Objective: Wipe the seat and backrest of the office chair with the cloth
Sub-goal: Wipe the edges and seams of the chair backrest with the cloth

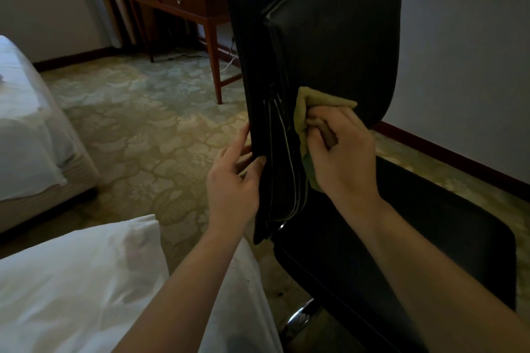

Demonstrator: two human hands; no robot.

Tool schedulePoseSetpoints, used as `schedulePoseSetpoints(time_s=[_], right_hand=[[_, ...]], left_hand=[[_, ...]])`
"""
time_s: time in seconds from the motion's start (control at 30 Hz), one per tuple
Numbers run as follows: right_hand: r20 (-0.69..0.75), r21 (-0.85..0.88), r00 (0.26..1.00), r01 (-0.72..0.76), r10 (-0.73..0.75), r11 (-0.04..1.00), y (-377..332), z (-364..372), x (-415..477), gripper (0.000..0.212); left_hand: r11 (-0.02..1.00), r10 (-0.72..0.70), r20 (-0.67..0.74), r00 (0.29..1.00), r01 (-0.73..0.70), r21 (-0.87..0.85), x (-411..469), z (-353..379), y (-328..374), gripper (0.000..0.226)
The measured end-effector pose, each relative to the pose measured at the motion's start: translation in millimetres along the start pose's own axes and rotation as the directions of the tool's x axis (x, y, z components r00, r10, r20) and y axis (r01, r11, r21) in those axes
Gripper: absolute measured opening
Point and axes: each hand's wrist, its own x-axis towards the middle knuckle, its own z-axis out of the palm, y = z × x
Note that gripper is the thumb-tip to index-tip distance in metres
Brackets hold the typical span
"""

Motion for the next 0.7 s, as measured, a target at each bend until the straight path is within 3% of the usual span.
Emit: schedulePoseSetpoints(time_s=[0.17,0.33,0.53,0.7], right_hand=[[0.023,-0.023,1.000,-0.009,0.009,1.000,15,9,-28,0.011],[0.072,-0.016,0.997,-0.035,0.036,0.999,21,0,-27,0.017],[-0.008,-0.014,0.995,0.094,-0.094,0.995,-2,-5,10,0.016],[-0.014,-0.013,1.000,0.025,-0.025,1.000,3,7,-7,0.014]], left_hand=[[1.000,-0.010,0.005,1.000,0.010,-0.011,1,1,-5,0.063],[1.000,0.009,0.020,1.000,-0.008,-0.029,0,1,-4,0.065],[0.997,-0.017,0.052,0.998,0.020,-0.074,-2,-1,1,0.063],[0.997,-0.030,0.046,0.999,0.032,-0.064,0,-2,-2,0.063]])
